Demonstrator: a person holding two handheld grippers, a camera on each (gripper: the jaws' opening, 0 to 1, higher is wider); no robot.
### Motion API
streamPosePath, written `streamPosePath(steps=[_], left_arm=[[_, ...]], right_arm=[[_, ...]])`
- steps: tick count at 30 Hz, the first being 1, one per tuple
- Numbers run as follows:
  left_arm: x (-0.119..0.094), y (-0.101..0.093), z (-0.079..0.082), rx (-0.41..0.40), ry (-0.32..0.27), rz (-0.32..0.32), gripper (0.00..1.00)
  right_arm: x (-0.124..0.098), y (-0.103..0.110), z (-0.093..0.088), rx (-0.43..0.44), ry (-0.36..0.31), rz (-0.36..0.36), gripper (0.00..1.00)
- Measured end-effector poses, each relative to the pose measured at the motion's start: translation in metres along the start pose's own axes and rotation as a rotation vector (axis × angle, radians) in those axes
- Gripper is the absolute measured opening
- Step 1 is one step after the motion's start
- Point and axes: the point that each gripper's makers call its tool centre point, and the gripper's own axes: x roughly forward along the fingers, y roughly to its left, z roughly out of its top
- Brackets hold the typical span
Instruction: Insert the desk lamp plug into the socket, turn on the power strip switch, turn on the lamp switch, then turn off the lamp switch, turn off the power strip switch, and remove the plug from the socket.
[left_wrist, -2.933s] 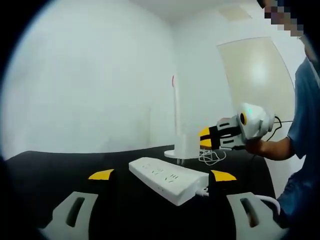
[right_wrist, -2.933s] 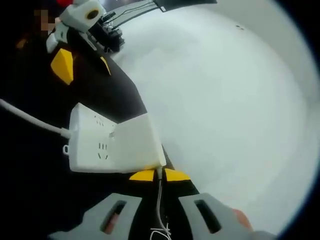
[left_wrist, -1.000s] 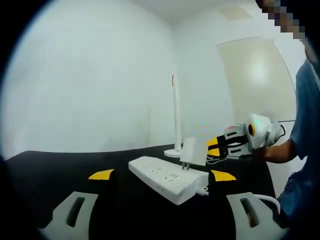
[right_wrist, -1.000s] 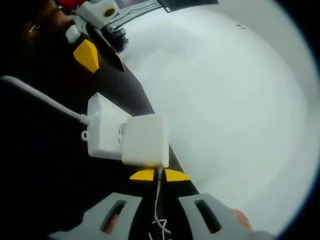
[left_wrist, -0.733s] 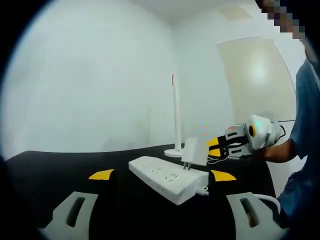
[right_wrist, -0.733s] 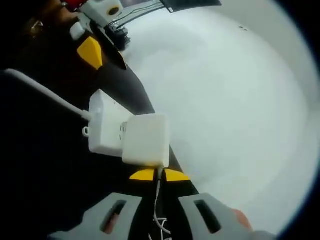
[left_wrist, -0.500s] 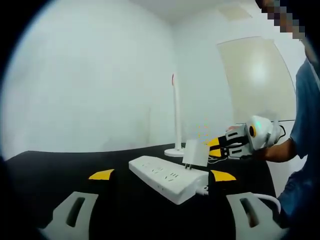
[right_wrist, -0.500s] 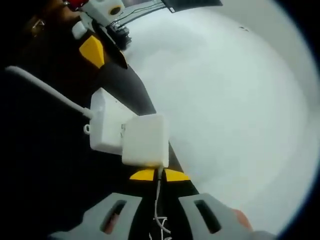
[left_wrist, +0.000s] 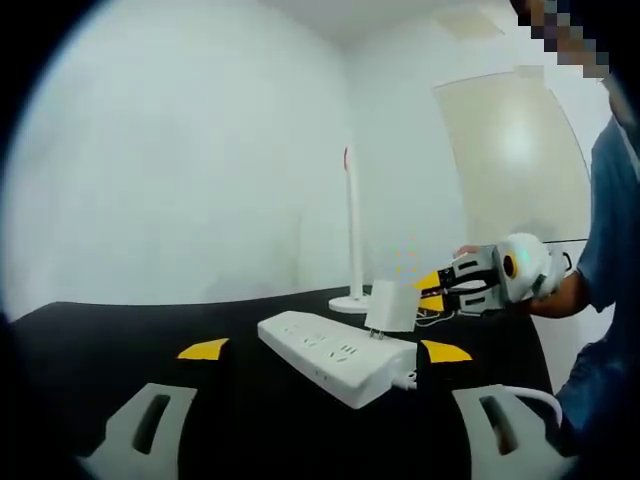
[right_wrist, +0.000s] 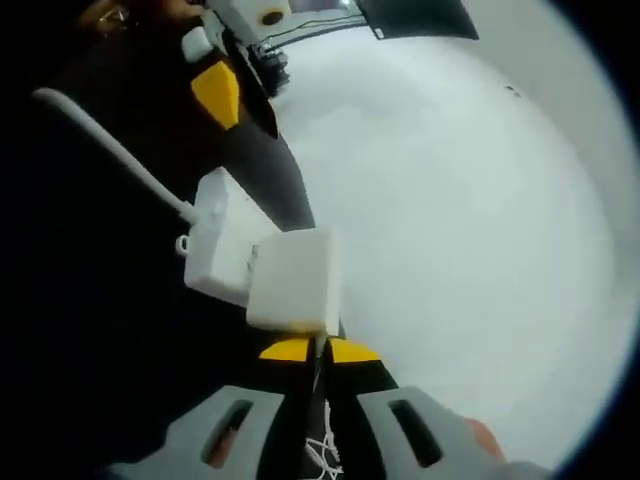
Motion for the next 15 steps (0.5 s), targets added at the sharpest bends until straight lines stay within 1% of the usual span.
streamPosePath(steps=[2,6,7,8,11,13,15], left_arm=[[0.000,0.000,0.000,0.001,0.002,0.001,0.71],[0.001,-0.002,-0.003,0.002,0.016,-0.006,0.70],[0.000,-0.002,-0.002,0.008,0.019,-0.007,0.69],[-0.001,-0.001,-0.001,0.013,0.012,-0.004,0.66],[-0.003,0.000,0.010,0.003,-0.024,0.001,0.59],[-0.003,0.000,0.014,-0.009,-0.026,-0.002,0.57],[-0.001,-0.003,0.019,-0.017,-0.015,-0.016,0.55]], right_arm=[[0.000,0.001,0.000,-0.035,-0.002,0.006,0.06],[-0.001,0.003,0.002,-0.070,-0.013,0.025,0.07],[-0.005,0.002,0.005,-0.068,-0.023,0.023,0.07],[-0.007,0.000,0.008,-0.058,-0.036,0.028,0.06],[-0.009,-0.001,0.010,-0.070,-0.034,0.036,0.06],[-0.009,-0.001,0.011,-0.074,-0.033,0.041,0.07],[-0.009,-0.001,0.011,-0.081,-0.036,0.050,0.07]])
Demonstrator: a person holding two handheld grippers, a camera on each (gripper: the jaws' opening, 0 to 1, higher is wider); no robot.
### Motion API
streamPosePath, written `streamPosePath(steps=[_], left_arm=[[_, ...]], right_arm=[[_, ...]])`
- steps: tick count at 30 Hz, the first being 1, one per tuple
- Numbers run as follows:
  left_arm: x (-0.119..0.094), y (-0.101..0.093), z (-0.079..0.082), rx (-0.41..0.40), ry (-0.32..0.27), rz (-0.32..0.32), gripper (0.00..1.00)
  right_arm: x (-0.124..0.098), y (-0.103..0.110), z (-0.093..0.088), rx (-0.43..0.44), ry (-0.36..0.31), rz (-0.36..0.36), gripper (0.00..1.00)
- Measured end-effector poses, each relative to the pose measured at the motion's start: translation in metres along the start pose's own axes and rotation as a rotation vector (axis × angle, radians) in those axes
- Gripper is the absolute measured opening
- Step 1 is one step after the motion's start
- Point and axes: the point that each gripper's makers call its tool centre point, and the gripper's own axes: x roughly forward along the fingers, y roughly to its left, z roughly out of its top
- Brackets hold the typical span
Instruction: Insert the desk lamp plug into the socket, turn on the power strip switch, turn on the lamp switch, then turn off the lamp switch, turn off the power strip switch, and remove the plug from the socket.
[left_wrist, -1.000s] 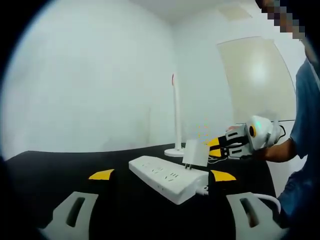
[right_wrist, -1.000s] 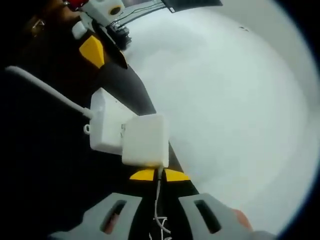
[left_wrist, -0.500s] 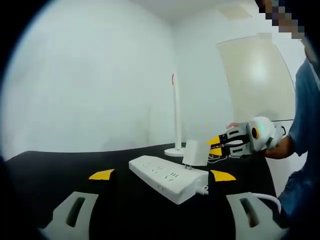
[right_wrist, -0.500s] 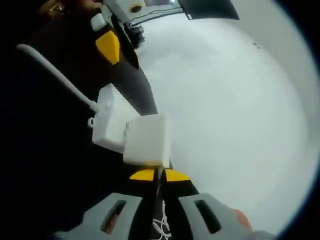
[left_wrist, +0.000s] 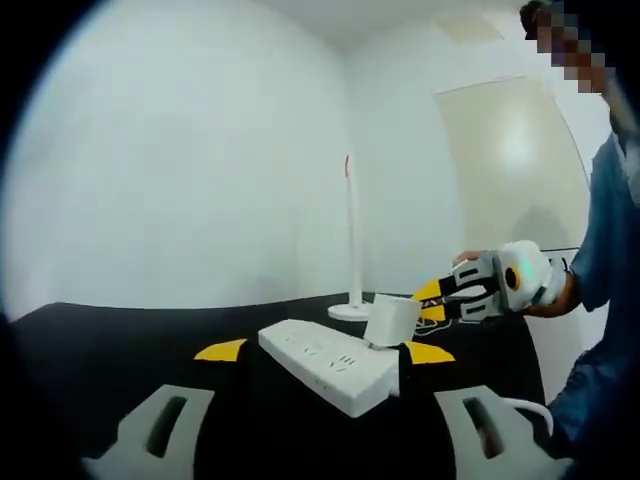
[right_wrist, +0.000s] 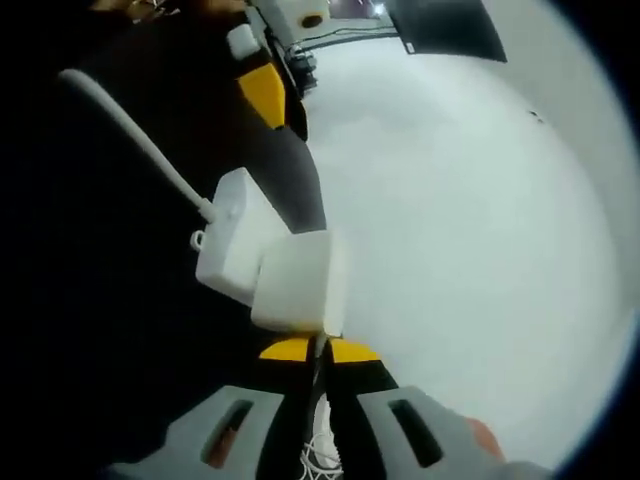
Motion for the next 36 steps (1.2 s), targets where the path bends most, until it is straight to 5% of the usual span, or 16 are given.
streamPosePath(steps=[3,5,7,12,16,18,26,30,32,36], left_arm=[[0.003,-0.012,0.017,0.048,0.002,-0.021,0.41],[0.005,-0.016,0.026,0.064,0.000,-0.023,0.20],[0.011,-0.017,0.034,0.058,0.000,-0.038,0.09],[0.035,-0.036,0.047,0.105,0.024,-0.062,0.03],[0.046,-0.038,0.023,0.181,0.185,0.002,0.02],[0.050,-0.039,0.020,0.198,0.203,0.006,0.00],[0.061,-0.047,0.038,0.183,0.113,-0.020,0.00],[0.068,-0.051,0.039,0.215,0.109,-0.031,0.00],[0.070,-0.058,0.038,0.161,0.109,-0.077,0.00],[0.075,-0.052,0.042,0.160,0.087,-0.053,0.00]], right_arm=[[0.001,0.001,-0.001,-0.040,0.006,0.017,0.07],[0.001,0.000,0.000,-0.059,0.001,0.031,0.07],[0.001,-0.001,0.001,-0.074,-0.007,0.044,0.07],[0.008,0.001,-0.003,-0.121,-0.007,0.074,0.07],[0.011,-0.001,-0.004,-0.093,-0.012,0.093,0.07],[0.012,0.000,-0.004,-0.092,-0.013,0.096,0.07],[0.014,0.001,-0.004,-0.100,-0.028,0.126,0.07],[0.014,0.000,-0.001,-0.092,-0.037,0.129,0.07],[0.015,0.000,0.000,-0.088,-0.039,0.131,0.07],[0.019,0.000,0.000,-0.077,-0.045,0.135,0.07]])
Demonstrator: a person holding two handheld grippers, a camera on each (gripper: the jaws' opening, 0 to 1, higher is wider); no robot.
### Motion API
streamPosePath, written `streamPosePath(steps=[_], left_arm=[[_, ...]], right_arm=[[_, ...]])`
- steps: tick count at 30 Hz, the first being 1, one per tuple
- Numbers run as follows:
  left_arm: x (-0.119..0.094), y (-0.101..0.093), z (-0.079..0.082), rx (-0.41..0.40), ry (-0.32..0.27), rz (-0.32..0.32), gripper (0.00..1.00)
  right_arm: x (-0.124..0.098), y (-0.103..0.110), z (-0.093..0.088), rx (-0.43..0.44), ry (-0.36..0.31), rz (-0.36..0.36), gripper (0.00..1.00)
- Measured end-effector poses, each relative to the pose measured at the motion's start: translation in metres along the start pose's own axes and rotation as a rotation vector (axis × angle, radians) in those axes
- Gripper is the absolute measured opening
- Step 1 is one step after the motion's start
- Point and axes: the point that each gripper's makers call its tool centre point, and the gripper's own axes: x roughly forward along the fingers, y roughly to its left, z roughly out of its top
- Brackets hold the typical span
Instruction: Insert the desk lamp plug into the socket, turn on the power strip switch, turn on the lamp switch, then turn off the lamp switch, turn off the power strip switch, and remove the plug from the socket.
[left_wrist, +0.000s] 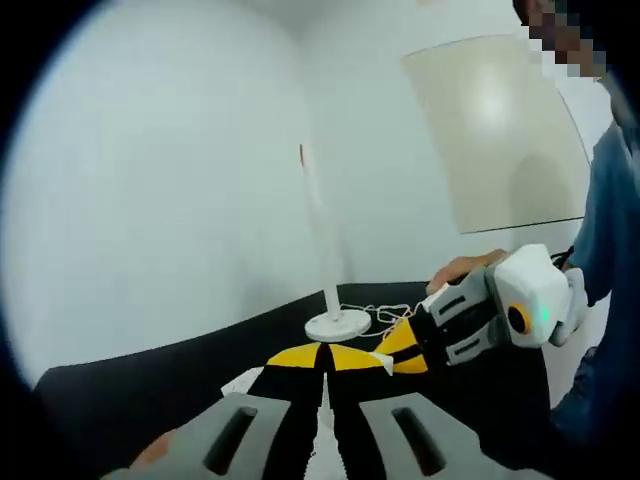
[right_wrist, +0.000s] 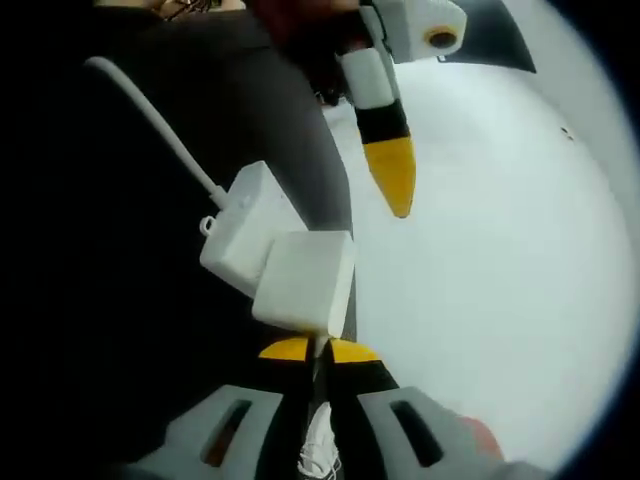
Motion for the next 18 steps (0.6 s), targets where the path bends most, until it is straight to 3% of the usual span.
streamPosePath(steps=[12,18], left_arm=[[0.030,-0.019,-0.016,0.018,0.048,-0.044,0.00],[0.035,-0.013,-0.023,0.019,0.075,-0.058,0.00]], right_arm=[[0.006,0.001,-0.001,0.004,-0.014,0.007,0.07],[0.006,0.001,-0.002,0.006,-0.016,0.004,0.07]])
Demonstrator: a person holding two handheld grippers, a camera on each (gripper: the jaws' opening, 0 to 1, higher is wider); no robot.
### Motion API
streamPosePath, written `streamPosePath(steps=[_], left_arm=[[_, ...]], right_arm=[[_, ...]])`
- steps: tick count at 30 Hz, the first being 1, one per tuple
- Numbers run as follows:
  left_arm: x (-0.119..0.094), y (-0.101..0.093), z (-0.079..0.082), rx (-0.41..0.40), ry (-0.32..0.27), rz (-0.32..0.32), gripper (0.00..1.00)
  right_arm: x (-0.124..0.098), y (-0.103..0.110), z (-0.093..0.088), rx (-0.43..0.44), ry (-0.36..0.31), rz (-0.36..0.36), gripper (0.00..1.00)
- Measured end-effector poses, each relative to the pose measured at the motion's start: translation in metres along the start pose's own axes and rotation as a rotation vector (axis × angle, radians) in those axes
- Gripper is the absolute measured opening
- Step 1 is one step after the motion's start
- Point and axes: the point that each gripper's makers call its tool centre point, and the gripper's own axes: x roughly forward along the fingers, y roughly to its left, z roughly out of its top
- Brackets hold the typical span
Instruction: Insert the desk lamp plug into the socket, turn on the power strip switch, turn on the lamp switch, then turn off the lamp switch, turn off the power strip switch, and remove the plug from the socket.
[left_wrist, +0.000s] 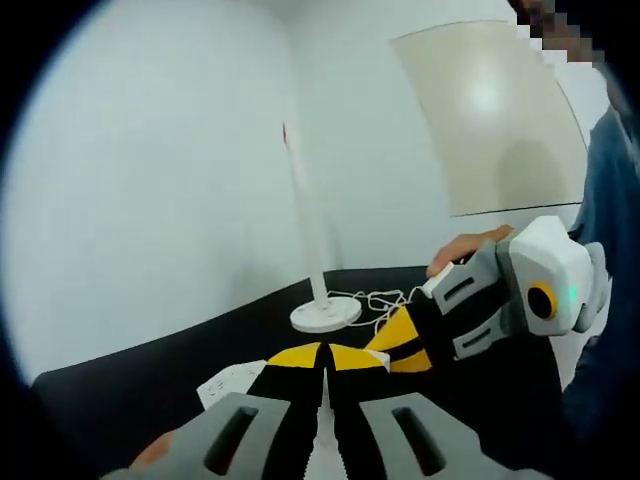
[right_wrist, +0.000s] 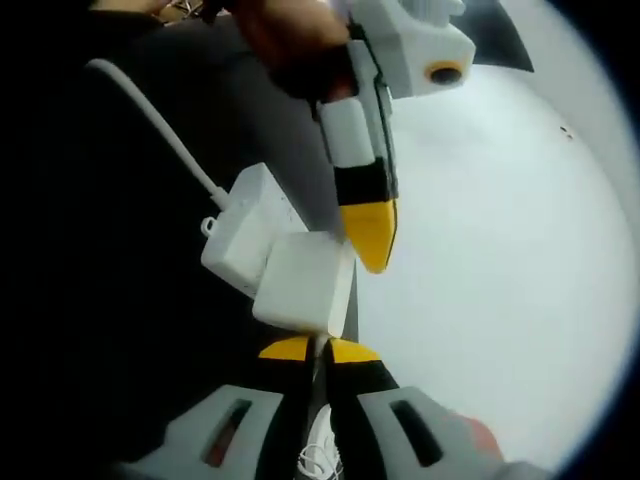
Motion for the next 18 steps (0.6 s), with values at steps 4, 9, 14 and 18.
streamPosePath(steps=[4,9,14,18], left_arm=[[0.004,0.002,-0.005,-0.031,0.017,-0.010,0.00],[0.008,-0.001,-0.006,-0.104,0.046,-0.032,0.00],[0.018,-0.016,-0.010,0.022,0.145,-0.068,0.00],[0.022,-0.019,-0.010,0.019,0.141,-0.080,0.00]], right_arm=[[-0.001,0.001,-0.001,0.000,-0.004,0.001,0.07],[-0.002,0.003,-0.002,0.008,-0.010,-0.001,0.07],[-0.003,0.008,-0.005,0.022,-0.011,0.005,0.07],[-0.004,0.014,-0.008,0.032,-0.010,0.016,0.08]])
